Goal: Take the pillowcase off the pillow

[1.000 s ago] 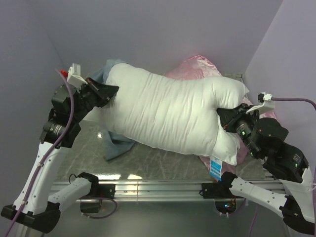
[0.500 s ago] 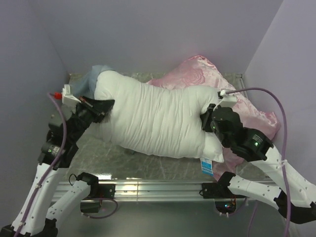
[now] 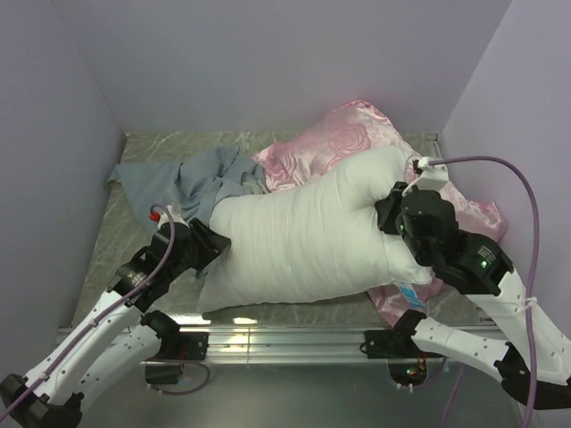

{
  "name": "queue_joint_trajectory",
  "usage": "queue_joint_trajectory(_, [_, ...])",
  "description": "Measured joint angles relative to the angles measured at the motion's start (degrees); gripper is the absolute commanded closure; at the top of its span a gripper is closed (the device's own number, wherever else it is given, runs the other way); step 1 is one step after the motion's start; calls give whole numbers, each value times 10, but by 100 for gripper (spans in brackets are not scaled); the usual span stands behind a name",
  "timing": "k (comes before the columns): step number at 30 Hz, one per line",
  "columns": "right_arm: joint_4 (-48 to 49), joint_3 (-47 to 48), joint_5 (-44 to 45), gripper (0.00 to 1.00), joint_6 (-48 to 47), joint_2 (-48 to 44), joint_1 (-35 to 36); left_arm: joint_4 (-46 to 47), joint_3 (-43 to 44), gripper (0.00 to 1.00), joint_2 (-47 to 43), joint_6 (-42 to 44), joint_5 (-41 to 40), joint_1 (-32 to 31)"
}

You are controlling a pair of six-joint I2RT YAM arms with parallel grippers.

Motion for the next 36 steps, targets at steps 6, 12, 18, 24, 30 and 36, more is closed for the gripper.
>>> queue_joint_trajectory(6, [0,12,-9,100,-4,-18,-3,-10,103,28,63,17,-125,-5])
queue_joint_trajectory(12, [2,12,-25,100,-5,-21,-2,18,238,32,187,17,-224,16])
queue_joint_trajectory(18, [1,12,-33,100,-10,-26,-17,41,259,24,215,36,-238,51])
queue_joint_trajectory(24, [-1,12,-52,100,-14,-40,-22,58,320,20,344,80,-144,212])
queue_joint_trajectory(30, [-2,9,-61,100,-14,-56,-22,73,400,18,556,164,-21,232])
queue_joint_trajectory(36, [-3,4,-62,100,-15,-60,-22,55,409,26,645,219,34,232])
